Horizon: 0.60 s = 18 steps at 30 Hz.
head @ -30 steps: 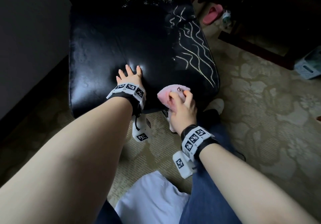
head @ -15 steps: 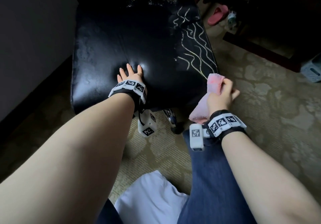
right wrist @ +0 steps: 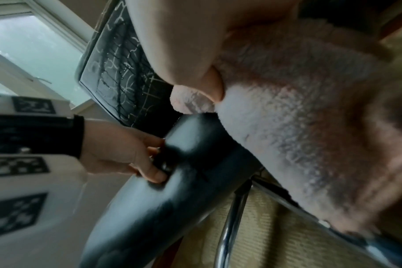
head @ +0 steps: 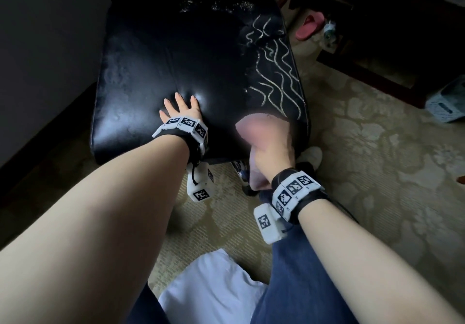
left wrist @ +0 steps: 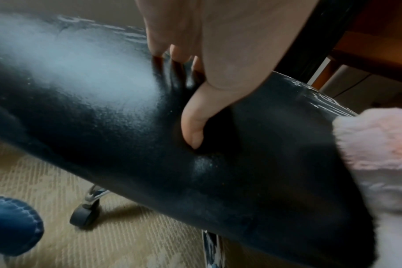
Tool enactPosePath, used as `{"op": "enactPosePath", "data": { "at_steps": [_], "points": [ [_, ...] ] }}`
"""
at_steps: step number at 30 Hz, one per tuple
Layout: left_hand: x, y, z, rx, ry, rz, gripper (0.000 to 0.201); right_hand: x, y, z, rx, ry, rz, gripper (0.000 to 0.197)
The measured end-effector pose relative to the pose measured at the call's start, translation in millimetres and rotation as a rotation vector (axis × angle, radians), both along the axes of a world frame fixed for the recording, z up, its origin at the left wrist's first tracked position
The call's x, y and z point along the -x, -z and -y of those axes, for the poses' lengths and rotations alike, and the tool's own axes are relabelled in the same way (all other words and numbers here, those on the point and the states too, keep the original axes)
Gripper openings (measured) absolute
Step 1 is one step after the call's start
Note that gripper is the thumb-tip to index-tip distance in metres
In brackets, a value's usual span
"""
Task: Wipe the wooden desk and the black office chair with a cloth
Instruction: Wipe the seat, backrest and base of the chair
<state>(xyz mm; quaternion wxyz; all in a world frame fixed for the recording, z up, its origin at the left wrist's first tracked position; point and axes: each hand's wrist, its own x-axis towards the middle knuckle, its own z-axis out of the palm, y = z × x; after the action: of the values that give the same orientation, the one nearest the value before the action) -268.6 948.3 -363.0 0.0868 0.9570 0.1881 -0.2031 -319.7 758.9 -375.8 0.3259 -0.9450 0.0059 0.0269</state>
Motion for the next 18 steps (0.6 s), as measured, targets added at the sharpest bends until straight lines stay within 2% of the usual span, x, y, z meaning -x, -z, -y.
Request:
{"op": "enactPosePath", "data": {
  "at_steps": [2, 5, 8, 12, 16, 18],
  "points": [
    [3, -3, 6, 0.022, -0.056, 0.003, 0.069, -8, -4, 17, -0.012, 0.123, 0.007, 0.047],
    [0, -11, 25, 0.092, -0.124, 0.009, 0.088, -27, -12, 45, -0.154, 0.361, 0.006, 0.051],
    [-8, -20, 43, 0.137, -0.109, -0.022, 0.111, -44, -21, 67, -0.167, 0.448, 0.046, 0.052],
    [-11, -5, 53, 0.022, -0.027, -0.027, 0.136, -59, -20, 61, -0.065, 0.389, -0.088, 0.052],
    [-13, 1, 58, -0.047, -0.054, 0.015, 0.128, -48, -18, 28, 0.013, 0.367, -0.160, 0.049],
    [-15, 3, 58, -0.052, -0.037, -0.009, 0.125, -37, -18, 2, 0.050, 0.215, -0.125, 0.045]
  ]
}}
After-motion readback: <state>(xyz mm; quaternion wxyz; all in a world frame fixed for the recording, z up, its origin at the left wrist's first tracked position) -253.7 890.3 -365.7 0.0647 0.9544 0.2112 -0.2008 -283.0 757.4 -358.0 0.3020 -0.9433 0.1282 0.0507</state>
